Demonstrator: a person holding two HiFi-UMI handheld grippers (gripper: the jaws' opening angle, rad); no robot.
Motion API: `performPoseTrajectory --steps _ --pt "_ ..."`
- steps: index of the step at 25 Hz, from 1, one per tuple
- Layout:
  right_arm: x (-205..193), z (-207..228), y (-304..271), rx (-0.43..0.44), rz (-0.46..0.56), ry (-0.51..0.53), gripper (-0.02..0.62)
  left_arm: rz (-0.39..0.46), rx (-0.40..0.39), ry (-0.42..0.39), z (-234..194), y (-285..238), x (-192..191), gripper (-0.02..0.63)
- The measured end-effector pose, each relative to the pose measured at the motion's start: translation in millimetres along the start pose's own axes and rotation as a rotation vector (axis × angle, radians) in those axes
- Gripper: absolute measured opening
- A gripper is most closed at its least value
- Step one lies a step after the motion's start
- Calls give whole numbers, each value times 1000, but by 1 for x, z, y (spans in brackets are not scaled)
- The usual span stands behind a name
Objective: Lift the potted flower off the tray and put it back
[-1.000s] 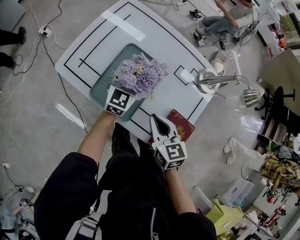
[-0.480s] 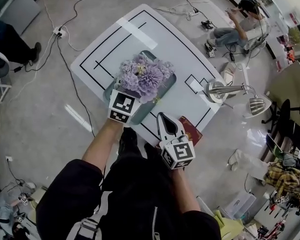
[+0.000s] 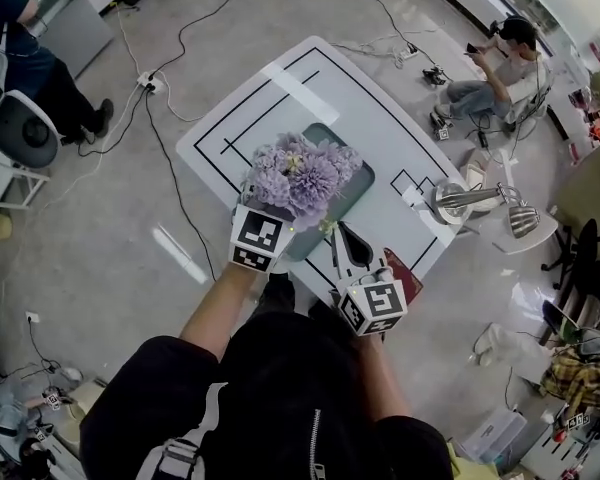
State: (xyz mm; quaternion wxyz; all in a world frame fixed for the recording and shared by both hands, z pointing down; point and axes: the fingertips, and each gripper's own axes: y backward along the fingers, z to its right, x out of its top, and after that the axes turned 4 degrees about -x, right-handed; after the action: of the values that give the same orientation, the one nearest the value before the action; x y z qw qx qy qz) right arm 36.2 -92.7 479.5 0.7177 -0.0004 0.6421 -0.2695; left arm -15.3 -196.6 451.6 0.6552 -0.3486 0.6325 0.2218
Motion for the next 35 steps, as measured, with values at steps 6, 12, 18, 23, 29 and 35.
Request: performPoseTrajectory --steps 6,12,18,23,29,35 --pt "3 0 -2 1 18 -3 8 13 -8 -2 8 9 0 253" --pt "2 0 -1 1 18 -10 8 31 -11 -2 7 12 6 252" --pt "4 -6 -3 5 18 -12 8 42 -11 -9 1 18 10 250" --pt "6 -8 0 7 20 -9 8 57 -10 1 1 20 16 252" --pt "7 -4 3 4 22 -7 8 49 -15 -4 6 17 14 252" --pt "6 -6 4 -5 17 -8 8 49 -31 -6 6 15 11 252"
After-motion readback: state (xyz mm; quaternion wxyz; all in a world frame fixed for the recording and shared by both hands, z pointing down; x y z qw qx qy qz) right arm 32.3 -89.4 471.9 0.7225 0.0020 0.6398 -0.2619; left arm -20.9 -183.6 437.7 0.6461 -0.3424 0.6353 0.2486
